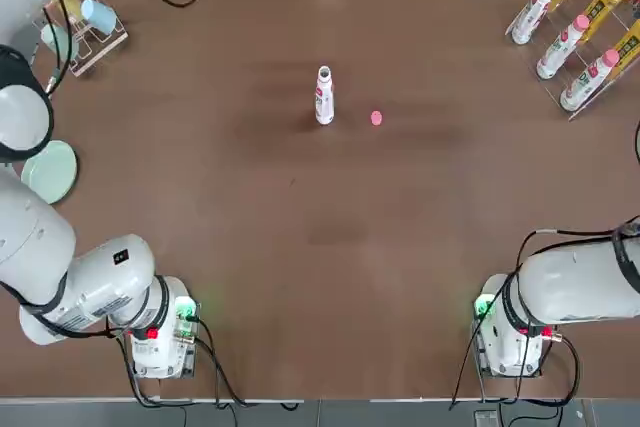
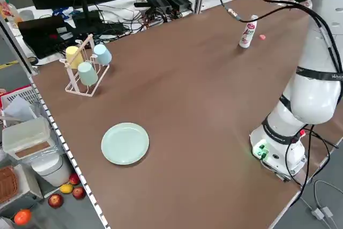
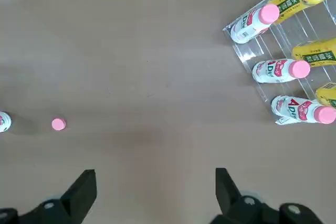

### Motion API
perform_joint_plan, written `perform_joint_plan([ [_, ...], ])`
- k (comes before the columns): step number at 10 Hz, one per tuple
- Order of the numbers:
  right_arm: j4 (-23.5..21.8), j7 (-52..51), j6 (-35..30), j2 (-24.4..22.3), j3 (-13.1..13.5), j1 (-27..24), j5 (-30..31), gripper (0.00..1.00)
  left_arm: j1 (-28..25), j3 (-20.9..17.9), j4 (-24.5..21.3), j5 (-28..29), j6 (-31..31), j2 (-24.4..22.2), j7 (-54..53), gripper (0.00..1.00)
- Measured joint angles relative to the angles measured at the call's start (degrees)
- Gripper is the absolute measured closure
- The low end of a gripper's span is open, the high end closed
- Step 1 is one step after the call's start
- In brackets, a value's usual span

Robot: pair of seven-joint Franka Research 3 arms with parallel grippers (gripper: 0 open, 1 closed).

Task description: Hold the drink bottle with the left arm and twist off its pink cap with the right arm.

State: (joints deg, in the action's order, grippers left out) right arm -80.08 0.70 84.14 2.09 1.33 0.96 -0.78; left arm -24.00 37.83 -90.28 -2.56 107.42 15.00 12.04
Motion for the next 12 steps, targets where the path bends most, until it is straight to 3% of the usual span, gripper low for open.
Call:
perform_joint_plan([
  [2, 0.35, 0.00, -2.10, -0.04, 0.14, -0.25, 0.07, 0.00, 0.17, -2.11, 2.57, 4.74, -4.48, -1.51, 1.58, 0.01],
  [5, 1.74, 0.00, -5.17, -0.12, -0.10, -0.81, 0.07, 0.00, 0.01, -5.90, 4.68, 5.69, -8.84, -3.82, 6.87, 0.01],
  [12, 1.75, 0.01, -5.41, -0.11, 0.03, -1.18, 0.06, 0.00, -0.36, -8.09, 6.65, 6.45, -10.32, -4.07, 6.16, 0.01],
])
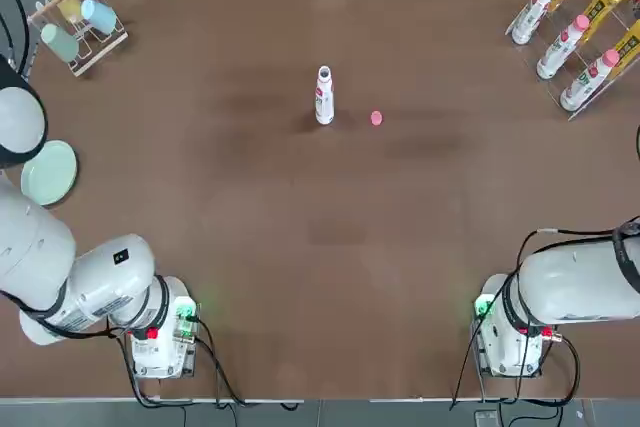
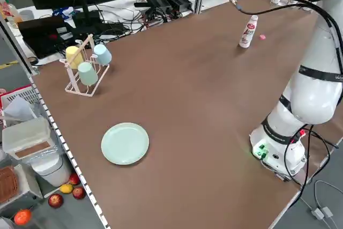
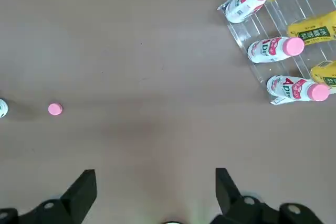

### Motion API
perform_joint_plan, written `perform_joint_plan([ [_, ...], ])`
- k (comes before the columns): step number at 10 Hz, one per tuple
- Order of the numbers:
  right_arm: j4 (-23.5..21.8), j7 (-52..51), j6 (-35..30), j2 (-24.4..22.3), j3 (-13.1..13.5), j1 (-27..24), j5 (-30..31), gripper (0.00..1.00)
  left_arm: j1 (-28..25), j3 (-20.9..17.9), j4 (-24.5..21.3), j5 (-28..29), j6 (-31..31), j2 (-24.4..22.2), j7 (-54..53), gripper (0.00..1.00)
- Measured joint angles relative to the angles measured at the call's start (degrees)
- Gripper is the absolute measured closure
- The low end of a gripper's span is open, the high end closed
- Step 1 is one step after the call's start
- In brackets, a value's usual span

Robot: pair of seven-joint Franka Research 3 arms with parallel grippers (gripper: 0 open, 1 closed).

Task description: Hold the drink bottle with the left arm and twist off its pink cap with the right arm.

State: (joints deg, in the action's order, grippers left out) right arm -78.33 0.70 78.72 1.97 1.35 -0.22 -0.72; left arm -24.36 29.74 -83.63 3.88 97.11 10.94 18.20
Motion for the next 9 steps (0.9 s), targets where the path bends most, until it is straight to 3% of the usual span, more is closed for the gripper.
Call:
perform_joint_plan([
  [1, 0.00, 0.00, 0.00, 0.00, -0.01, 0.00, 0.00, 0.00, 0.39, -0.94, 0.34, 0.03, -0.21, -0.09, -0.04, 0.01],
  [4, 0.06, 0.00, 0.03, 0.00, -0.08, 0.00, -0.02, 0.00, 11.38, -14.95, 0.71, -0.27, -0.48, -0.86, -1.02, 0.01],
  [6, 0.13, 0.00, 0.03, 0.00, -0.03, 0.00, -0.02, 0.00, 12.36, -16.18, 0.71, -0.58, -0.52, -0.94, -1.36, 0.01],
  [9, 0.17, 0.00, 0.03, 0.00, 0.07, -0.05, -0.02, 0.00, 12.56, -16.19, 0.81, -5.43, -0.52, -1.08, -1.47, 0.01],
])
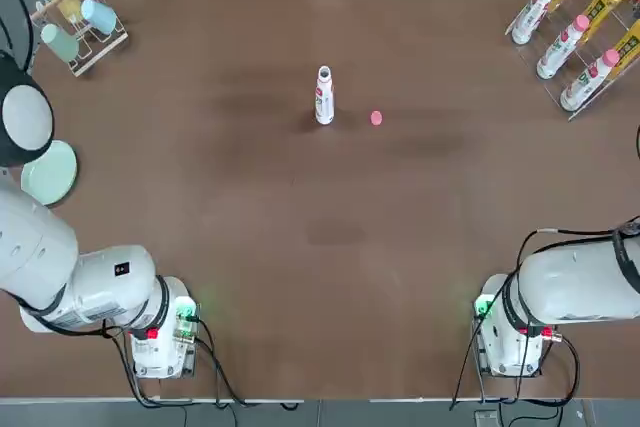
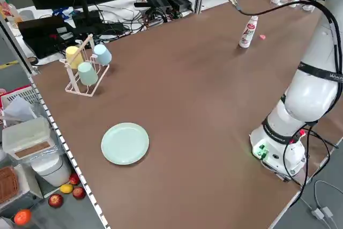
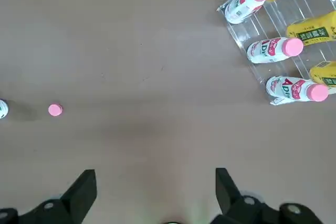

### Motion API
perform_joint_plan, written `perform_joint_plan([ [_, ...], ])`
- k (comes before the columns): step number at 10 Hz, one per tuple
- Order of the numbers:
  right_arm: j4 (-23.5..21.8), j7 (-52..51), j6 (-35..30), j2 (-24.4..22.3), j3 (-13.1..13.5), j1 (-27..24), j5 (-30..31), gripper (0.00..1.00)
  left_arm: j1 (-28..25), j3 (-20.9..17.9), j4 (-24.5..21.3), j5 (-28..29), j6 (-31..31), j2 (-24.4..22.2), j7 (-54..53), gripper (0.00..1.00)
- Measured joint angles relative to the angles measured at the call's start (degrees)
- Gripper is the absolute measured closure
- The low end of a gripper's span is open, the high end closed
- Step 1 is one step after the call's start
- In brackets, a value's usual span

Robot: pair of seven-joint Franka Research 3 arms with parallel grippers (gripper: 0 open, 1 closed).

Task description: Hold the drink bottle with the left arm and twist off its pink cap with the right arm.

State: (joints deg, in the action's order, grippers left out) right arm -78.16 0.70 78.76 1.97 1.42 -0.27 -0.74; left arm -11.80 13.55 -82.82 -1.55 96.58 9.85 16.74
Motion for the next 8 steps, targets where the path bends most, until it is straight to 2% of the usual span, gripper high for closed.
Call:
perform_joint_plan([
  [3, 0.05, 0.00, 0.00, 0.00, -0.03, 0.00, 0.02, 0.00, 0.19, -0.36, 0.13, -0.11, -0.29, -1.56, -0.09, 0.01],
  [6, 0.11, 0.00, 0.00, 0.00, 0.37, -0.06, 0.02, 0.00, 0.22, -0.78, 0.13, 2.41, -0.64, -2.53, -10.96, 0.01],
  [8, 0.16, 0.00, 0.00, 0.00, 0.39, -0.06, 0.02, 0.00, 0.24, -0.95, 0.09, 2.38, -3.24, -2.53, -13.28, 0.01],
])
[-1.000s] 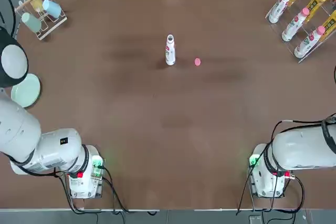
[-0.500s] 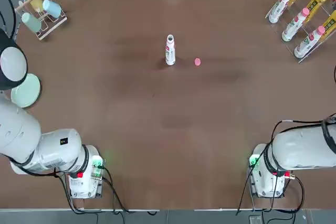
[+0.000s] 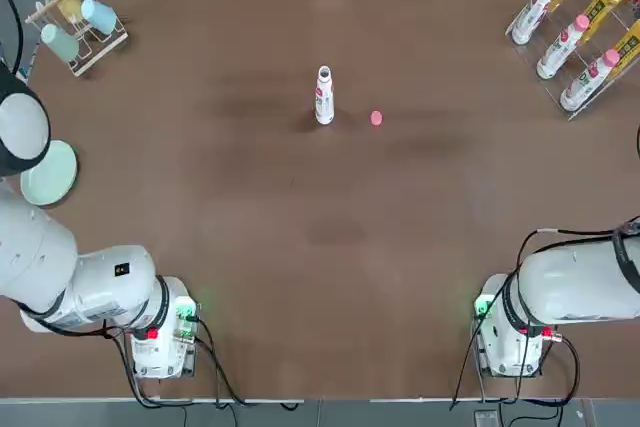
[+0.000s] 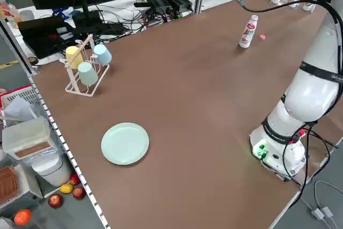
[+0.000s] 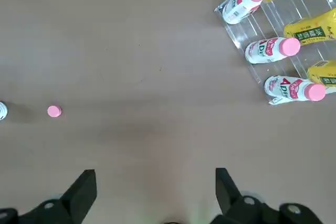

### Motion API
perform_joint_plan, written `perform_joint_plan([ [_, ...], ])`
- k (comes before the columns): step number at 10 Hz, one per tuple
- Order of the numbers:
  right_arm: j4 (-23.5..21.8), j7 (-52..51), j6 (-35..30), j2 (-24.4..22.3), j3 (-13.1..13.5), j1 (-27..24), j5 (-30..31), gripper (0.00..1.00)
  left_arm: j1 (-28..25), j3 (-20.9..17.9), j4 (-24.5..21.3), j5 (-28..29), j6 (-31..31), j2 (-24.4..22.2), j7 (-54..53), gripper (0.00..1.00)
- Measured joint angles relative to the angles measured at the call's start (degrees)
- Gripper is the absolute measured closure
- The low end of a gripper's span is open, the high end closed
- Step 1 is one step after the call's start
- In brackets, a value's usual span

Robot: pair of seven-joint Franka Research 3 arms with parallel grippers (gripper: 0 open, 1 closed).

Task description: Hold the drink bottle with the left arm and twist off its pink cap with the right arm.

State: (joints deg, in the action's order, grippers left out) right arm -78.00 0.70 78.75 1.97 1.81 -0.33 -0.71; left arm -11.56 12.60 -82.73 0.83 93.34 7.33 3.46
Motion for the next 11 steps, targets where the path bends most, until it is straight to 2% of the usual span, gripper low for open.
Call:
perform_joint_plan([
  [2, 0.01, 0.00, -0.07, 0.00, 0.00, 0.00, 0.00, 0.00, 0.22, 0.14, 0.18, -0.24, -2.53, -0.08, 1.88, 0.01],
  [11, 0.10, -0.01, -0.27, 0.00, 0.14, -0.31, -0.01, 0.00, 0.45, -0.16, 0.64, -1.41, -3.08, -0.41, 4.48, 0.01],
])
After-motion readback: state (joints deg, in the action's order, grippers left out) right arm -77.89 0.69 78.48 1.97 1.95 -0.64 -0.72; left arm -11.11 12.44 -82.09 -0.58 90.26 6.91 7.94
